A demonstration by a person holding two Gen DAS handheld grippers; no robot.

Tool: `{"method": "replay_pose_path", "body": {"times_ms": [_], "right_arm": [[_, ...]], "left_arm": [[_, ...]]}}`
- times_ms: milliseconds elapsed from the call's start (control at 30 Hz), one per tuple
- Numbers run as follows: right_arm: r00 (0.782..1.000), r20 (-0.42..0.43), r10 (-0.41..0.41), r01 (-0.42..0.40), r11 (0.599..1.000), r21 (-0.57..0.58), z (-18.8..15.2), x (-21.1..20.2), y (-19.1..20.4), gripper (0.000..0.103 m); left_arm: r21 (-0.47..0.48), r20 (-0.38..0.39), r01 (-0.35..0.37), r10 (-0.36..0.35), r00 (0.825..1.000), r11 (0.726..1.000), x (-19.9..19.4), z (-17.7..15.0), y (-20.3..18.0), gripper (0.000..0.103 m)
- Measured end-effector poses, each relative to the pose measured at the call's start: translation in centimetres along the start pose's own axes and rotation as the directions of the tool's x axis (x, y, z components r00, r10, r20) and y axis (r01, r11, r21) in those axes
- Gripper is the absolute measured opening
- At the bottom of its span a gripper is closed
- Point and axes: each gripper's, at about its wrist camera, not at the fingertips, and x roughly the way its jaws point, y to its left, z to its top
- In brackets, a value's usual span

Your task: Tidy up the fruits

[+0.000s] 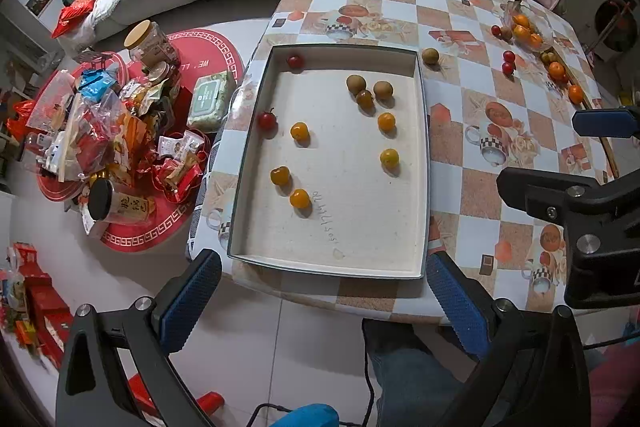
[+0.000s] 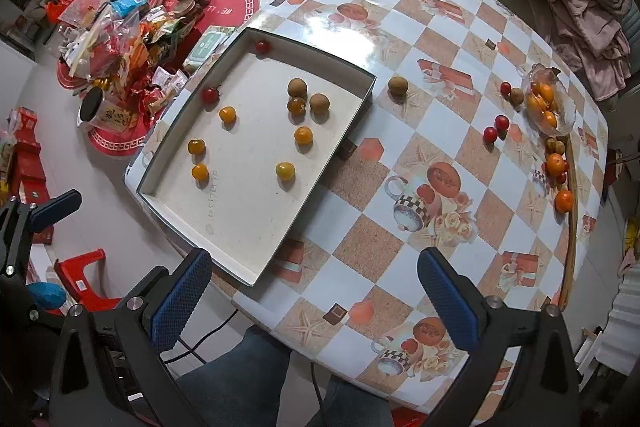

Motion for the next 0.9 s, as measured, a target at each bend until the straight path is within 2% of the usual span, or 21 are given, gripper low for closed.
{"method": "replay_pose_path", "body": {"times_ms": [900], "right_arm": [[1.0, 0.008, 0.001, -0.001, 1.0, -0.002, -0.16, -0.03, 0.42, 0.103]], "left_arm": [[0.03, -0.008, 0.023, -0.023, 1.0, 0.999, 0.26, -0.11, -0.7, 0.103]]}}
